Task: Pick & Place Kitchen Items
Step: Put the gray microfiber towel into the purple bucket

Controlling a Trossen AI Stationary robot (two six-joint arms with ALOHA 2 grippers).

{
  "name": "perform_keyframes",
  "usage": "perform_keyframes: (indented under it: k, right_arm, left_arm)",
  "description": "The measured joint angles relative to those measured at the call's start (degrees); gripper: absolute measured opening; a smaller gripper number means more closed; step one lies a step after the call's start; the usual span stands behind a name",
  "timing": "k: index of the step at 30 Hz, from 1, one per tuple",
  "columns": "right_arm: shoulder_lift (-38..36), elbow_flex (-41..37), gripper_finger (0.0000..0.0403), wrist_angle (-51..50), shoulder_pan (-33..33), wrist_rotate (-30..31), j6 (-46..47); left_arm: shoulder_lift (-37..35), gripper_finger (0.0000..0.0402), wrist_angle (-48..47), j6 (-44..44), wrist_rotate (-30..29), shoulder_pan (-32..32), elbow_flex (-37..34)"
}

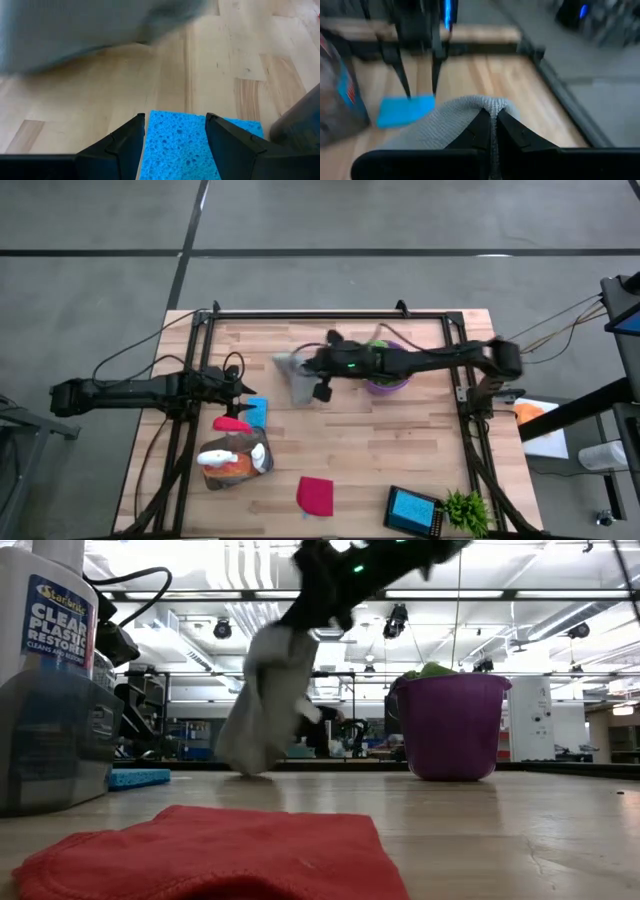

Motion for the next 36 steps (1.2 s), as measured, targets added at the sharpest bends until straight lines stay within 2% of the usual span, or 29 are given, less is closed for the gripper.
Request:
perform_keyframes:
  k: [9, 13, 24, 31, 36]
  right_arm:
    - [-21.3, -24.8, 0.0018, 31.9, 0.7, -1.1, -2.4]
    - [-30.0, -30.9, 0.0018, 37.6, 1.7, -1.2, -4.1]
    - [-48.8, -33.0, 0.0018, 33.4, 2.4, -0.3, -7.1]
    - [-56.3, -33.0, 0.0018, 19.1, 2.7, 8.9, -6.7]
    - [-58.2, -33.0, 0.0018, 9.9, 2.9, 11.5, -2.0]
  left_arm:
    - [0.0, 0.0214, -0.2, 0.0, 0.0, 0.0, 0.0]
    - [0.0, 0.0214, -0.2, 0.0, 0.0, 0.0, 0.0]
    - [0.0, 0.0214, -0.3, 0.0, 0.0, 0.0, 0.0]
    - [0.0, 0.0214, -0.4, 0.0, 0.0, 0.0, 0.0]
    - [0.0, 0.0214, -0.4, 0.0, 0.0, 0.1, 0.0]
